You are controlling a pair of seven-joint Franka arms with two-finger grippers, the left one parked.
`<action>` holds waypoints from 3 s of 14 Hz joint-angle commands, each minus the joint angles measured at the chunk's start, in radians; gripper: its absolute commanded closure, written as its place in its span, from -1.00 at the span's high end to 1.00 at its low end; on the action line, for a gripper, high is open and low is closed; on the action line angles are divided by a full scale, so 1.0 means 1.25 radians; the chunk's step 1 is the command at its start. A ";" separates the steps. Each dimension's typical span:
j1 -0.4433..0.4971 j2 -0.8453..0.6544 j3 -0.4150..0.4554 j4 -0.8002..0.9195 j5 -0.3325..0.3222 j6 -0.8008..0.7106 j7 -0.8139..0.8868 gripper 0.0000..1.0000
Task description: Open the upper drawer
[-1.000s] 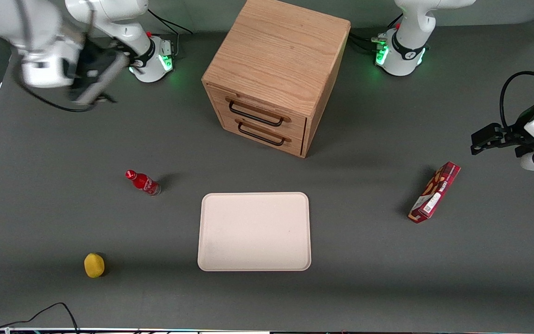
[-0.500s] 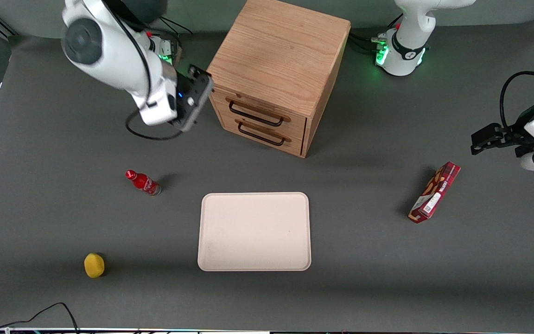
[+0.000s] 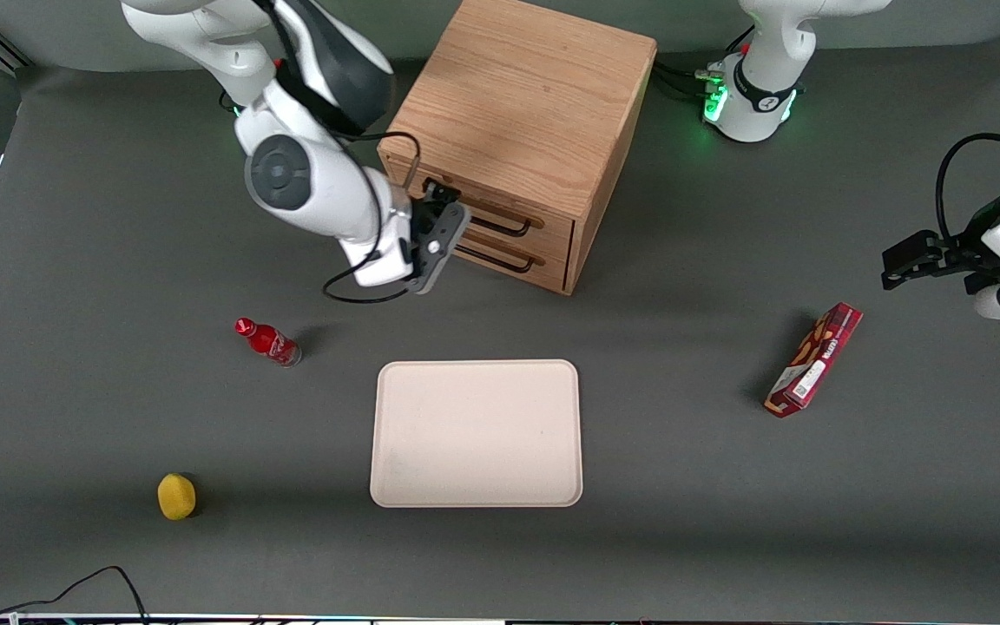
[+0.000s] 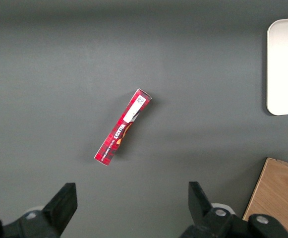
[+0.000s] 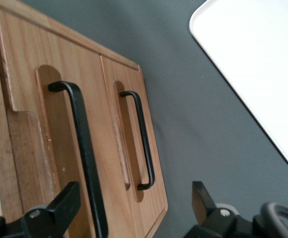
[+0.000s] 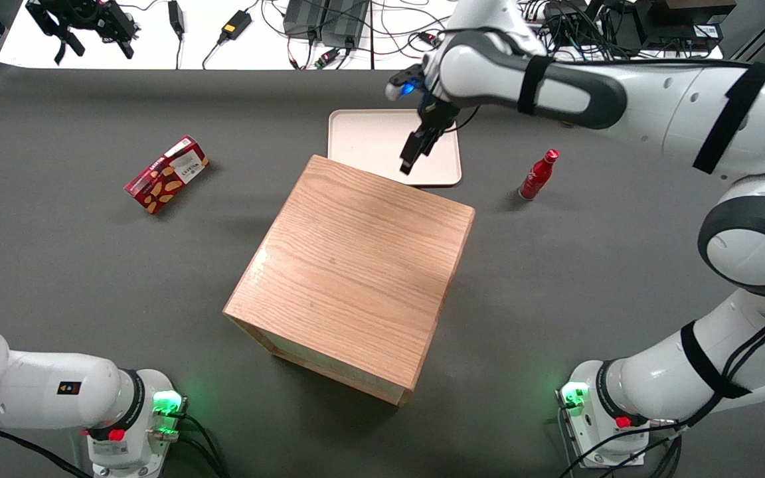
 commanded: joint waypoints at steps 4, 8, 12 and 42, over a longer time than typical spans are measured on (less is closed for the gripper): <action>0.011 0.009 0.029 -0.023 -0.028 0.042 0.043 1.00; 0.012 0.052 0.029 -0.024 -0.043 0.081 0.043 1.00; 0.007 0.082 0.027 0.004 -0.078 0.083 0.043 1.00; -0.038 0.022 -0.201 0.540 -0.204 -0.404 0.265 1.00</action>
